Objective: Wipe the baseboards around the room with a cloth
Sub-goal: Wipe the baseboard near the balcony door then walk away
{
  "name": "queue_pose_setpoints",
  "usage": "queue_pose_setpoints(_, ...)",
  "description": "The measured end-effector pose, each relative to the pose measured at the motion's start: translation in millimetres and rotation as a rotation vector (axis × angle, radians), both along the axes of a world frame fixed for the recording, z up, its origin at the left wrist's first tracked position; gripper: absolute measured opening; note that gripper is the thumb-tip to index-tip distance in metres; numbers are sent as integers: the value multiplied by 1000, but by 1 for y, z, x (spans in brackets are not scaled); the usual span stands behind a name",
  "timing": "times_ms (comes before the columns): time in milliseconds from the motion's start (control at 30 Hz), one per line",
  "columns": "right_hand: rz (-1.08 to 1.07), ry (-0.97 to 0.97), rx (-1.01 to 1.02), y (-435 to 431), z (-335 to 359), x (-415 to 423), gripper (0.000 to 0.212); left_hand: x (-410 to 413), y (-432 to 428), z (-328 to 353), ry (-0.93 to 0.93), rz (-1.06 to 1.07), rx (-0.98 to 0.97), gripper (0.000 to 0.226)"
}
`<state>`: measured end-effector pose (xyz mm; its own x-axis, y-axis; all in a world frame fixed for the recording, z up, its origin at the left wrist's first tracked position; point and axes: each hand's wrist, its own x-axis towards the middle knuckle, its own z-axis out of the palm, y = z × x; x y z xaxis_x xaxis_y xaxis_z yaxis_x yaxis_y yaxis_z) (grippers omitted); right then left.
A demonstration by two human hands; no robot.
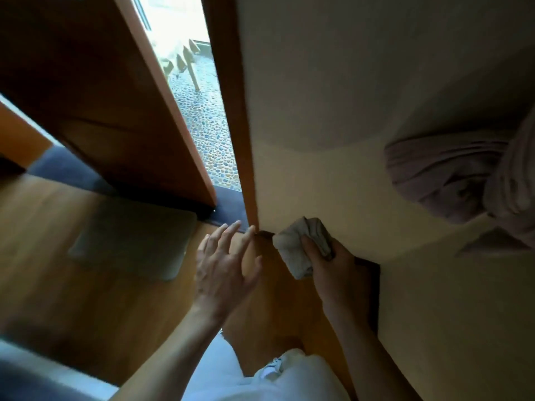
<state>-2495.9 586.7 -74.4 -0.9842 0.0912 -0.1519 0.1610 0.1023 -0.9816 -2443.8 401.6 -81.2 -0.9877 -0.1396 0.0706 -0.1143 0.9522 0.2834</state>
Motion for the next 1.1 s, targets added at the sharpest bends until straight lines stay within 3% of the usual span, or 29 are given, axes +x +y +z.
queue_pose_setpoints(167, 131, 6, 56, -68, -6, -4, 30, 28, -54, 4, 19, 208, 69, 59)
queue_pose_setpoints(333, 247, -70, -18, -155, -18, -3, 20, 51, -131, 6, 4, 359, 87, 61)
queue_pose_setpoints(500, 376, -228, -92, -253, -21, 8, 32, 75, -223, 10, -29, 449, 97, 64)
queue_pose_setpoints(900, 593, -255, -52, -454, -12, 10, 41, 106, -406, 9, -49, 593, 84, 58)
queue_pose_setpoints(1100, 729, -280, -45, -545, -19, -6, 21, 104, -477, -3, -49, 725, 94, 56)
